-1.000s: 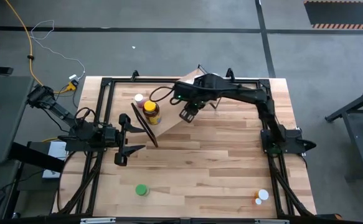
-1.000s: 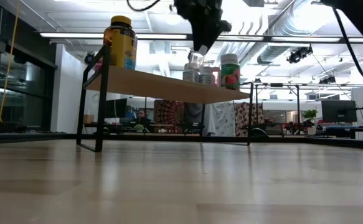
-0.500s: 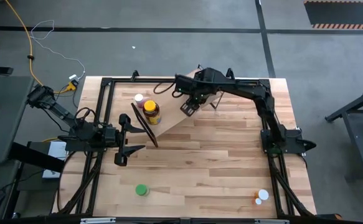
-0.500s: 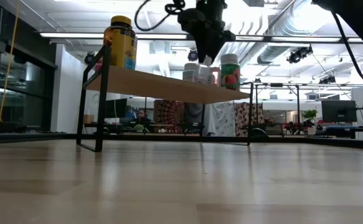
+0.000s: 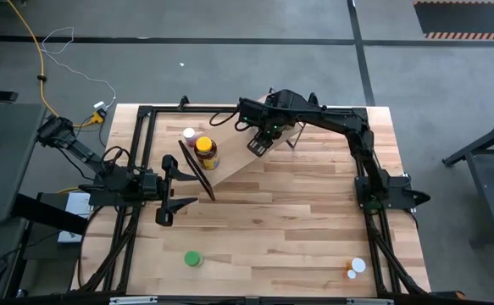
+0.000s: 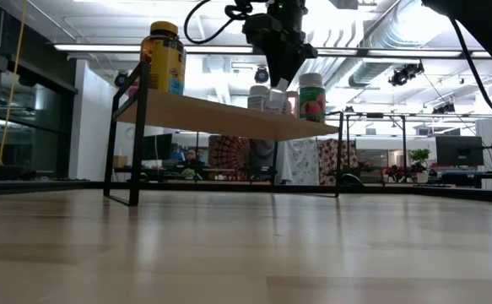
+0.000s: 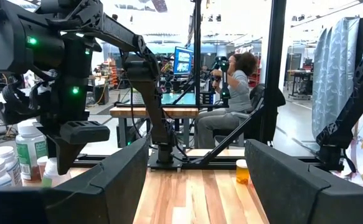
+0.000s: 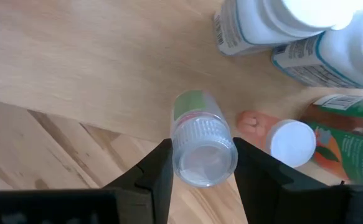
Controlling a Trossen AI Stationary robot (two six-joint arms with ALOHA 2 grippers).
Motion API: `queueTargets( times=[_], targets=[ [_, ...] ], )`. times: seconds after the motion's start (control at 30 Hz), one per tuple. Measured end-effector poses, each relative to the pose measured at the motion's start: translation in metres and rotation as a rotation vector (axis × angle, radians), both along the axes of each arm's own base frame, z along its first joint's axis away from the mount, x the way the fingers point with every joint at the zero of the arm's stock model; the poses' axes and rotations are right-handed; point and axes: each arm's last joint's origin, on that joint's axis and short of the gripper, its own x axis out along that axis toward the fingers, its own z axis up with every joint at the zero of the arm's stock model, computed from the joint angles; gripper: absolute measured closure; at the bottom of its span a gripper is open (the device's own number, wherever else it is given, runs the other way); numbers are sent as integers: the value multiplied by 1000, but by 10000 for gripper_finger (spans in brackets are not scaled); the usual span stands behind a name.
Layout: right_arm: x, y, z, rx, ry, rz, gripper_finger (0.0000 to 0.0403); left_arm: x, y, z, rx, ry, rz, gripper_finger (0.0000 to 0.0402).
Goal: Pick and place medicine bottles onto shelf by color
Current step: Put the transparent medicine bottle on the shelf
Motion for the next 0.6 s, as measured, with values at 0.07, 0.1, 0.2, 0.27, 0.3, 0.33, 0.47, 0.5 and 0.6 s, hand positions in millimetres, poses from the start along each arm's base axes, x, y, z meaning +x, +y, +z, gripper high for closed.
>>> queueTargets(
  times=[0.07, 0.1, 0.2, 0.27, 0.3, 0.33, 0.47, 0.5, 0.6],
  targets=[
    [0, 0, 0, -2, -2, -7, 272, 0, 0, 0, 0, 0, 0, 145],
    [0, 0, 0, -3, -1, -8, 272, 0, 0, 0, 0, 0, 0, 145],
    [0, -1, 0, -5, 0, -2, 272, 0, 0, 0, 0, 0, 0, 145],
    [0, -1, 0, -3, 0, -3, 272, 0, 0, 0, 0, 0, 0, 145],
    [0, -1, 0, -1, -1, -4, 272, 0, 0, 0, 0, 0, 0, 145],
    [0, -1, 0, -1, -1, -3, 272, 0, 0, 0, 0, 0, 0, 145],
    [0, -1, 0, 0, 0, -3, 263, 0, 0, 0, 0, 0, 0, 145],
    [0, -1, 0, 0, 0, -3, 258, 0, 0, 0, 1, 1, 0, 145],
    [0, -1, 0, 0, -1, -3, 242, 0, 0, 0, 1, 1, 0, 145]
  ],
)
